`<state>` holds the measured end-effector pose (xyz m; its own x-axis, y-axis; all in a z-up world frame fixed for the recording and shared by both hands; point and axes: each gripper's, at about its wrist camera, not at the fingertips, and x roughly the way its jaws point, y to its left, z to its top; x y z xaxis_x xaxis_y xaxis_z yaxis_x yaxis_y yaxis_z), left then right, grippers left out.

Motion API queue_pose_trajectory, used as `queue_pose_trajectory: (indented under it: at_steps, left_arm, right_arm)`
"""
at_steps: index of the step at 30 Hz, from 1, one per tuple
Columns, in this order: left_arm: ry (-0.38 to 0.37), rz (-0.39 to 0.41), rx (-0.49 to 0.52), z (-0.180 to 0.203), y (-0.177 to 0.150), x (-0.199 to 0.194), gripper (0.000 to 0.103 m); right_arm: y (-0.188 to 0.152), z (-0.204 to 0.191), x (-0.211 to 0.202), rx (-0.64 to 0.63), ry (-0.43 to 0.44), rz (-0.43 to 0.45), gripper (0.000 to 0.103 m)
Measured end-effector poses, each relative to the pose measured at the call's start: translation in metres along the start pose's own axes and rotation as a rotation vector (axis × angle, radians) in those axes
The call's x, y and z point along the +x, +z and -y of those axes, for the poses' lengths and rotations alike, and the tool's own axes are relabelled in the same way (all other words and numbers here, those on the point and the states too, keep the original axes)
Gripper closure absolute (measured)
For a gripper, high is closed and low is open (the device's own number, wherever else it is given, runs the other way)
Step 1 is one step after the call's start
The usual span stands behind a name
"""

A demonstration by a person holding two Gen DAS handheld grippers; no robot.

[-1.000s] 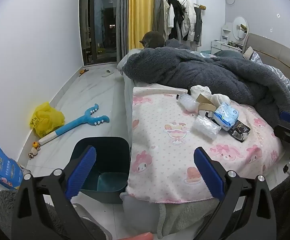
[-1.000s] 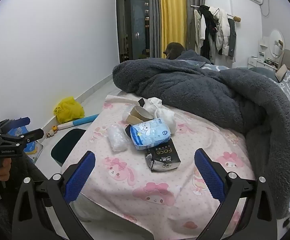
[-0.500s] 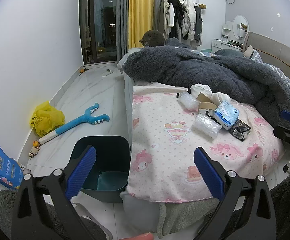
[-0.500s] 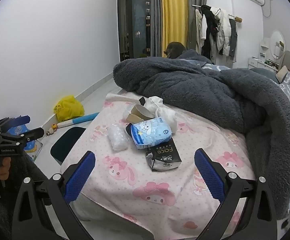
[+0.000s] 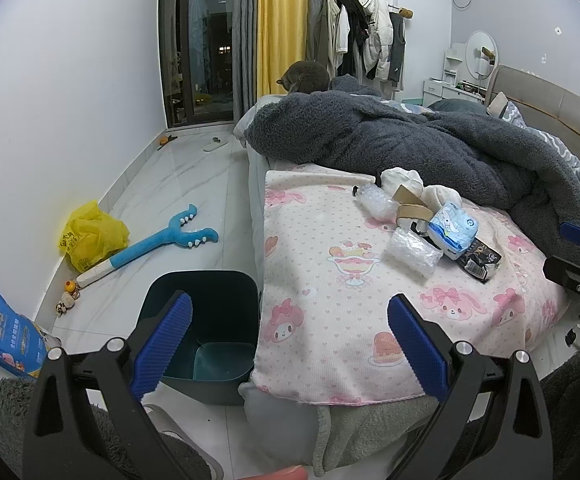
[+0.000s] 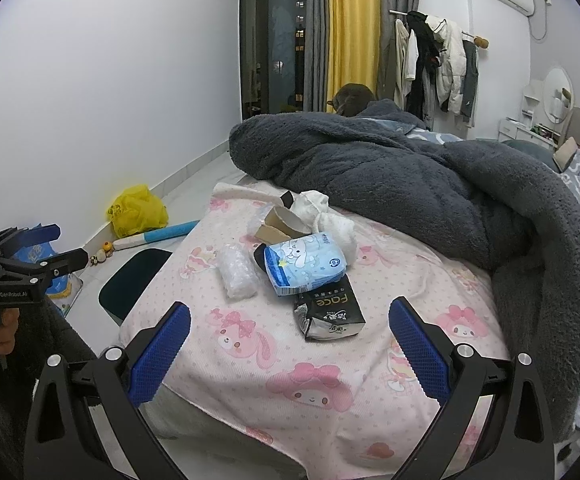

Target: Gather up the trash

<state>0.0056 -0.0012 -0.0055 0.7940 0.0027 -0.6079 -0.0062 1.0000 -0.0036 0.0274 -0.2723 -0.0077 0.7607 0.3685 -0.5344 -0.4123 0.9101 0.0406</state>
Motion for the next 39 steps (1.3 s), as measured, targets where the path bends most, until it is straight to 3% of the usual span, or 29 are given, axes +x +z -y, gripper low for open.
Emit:
queue_pose_trajectory:
  at_steps: [39]
  left_arm:
    - [0.022,-0.002,0.025,0.0030,-0.0061,0.0001,0.003]
  right_arm:
    - [0.0020,-0.0002,0.0001,0.007,-0.006,-0.001,0.003]
